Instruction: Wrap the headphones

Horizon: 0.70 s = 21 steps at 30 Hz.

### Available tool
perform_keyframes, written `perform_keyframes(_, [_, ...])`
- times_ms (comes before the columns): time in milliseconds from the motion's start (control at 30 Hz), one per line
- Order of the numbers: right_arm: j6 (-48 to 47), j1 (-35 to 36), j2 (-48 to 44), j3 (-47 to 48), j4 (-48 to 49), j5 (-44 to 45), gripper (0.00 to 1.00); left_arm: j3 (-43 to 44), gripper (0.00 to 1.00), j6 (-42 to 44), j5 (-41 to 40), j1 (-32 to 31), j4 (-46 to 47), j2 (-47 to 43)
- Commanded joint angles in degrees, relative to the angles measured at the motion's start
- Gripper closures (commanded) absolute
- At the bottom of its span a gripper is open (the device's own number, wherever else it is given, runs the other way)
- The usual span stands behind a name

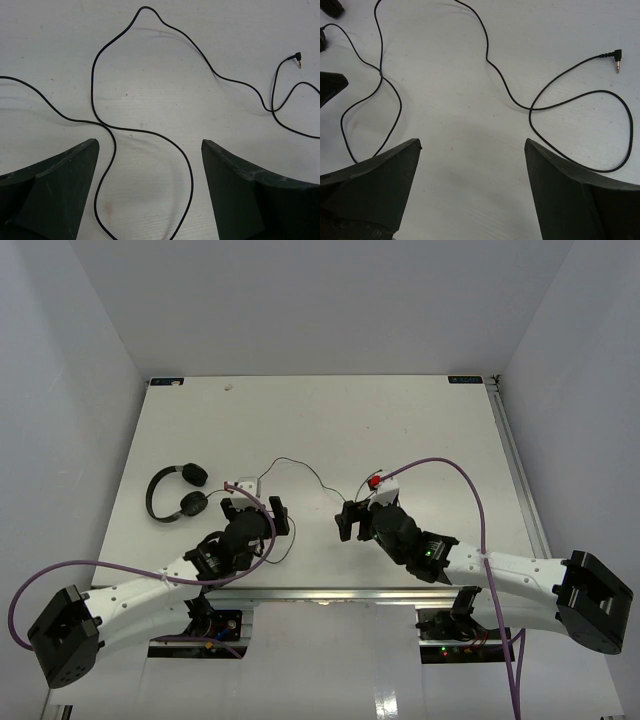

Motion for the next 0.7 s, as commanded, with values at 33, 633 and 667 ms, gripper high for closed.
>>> perform_keyframes(33, [0.9, 0.2, -1.6, 0.9, 1.3, 1.6, 0.09, 1.7, 0.06, -0.4, 0.0, -0.1, 0.0, -1.3])
perform_keyframes(633, [1.6, 0.2, 0.4, 2.3, 1.5, 1.6, 0.1, 45.8, 0.15, -32.2, -6.5, 17.8, -42.2, 17.0])
perform_keyframes(667, [1.8, 0.2, 0.5, 2.4, 1.0, 1.4, 0.1, 47.9, 0.16, -32.4, -10.4, 19.4, -46.0, 18.2])
